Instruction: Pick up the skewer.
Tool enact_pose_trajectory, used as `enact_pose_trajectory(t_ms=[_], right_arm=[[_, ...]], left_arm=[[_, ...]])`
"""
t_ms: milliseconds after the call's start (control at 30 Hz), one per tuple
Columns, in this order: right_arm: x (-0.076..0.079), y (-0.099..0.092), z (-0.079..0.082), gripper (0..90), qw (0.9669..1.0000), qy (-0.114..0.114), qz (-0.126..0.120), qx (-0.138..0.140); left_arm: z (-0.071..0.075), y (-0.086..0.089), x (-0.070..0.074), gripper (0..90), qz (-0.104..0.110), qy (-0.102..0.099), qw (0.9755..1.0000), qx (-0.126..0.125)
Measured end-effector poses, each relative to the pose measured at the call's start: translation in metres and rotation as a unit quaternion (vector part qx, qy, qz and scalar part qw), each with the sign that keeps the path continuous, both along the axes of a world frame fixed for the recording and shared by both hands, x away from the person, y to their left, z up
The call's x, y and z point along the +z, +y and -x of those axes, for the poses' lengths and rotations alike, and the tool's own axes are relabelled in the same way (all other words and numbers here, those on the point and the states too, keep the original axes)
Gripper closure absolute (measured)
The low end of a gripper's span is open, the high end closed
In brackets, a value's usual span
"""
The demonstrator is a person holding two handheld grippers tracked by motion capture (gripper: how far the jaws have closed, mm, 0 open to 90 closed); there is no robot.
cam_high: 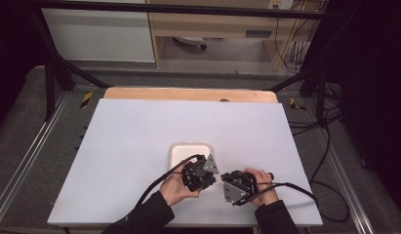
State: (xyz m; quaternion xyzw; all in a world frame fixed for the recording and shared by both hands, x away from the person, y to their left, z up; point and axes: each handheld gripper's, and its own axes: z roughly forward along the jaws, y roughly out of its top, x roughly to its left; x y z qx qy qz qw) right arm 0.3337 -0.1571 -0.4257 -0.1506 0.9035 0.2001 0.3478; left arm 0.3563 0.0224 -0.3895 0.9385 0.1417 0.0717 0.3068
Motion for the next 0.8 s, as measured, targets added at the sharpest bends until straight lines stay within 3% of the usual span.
enact_pose_trajectory(t_ms=[500,667,800], right_arm=[[0.001,0.0,0.002,89.0,0.9996,-0.006,0.021,0.016],[0.001,0.0,0.002,89.0,0.9995,-0.009,0.029,0.013],[-0.001,0.001,0.002,89.0,0.9992,-0.011,0.038,0.008]], left_arm=[[-0.001,0.002,0.0,87.0,0.005,0.009,0.9999,0.003],[-0.003,0.008,0.004,75.1,-0.009,0.018,0.9997,0.012],[-0.004,0.011,0.004,74.1,-0.036,0.027,0.9989,0.011]])
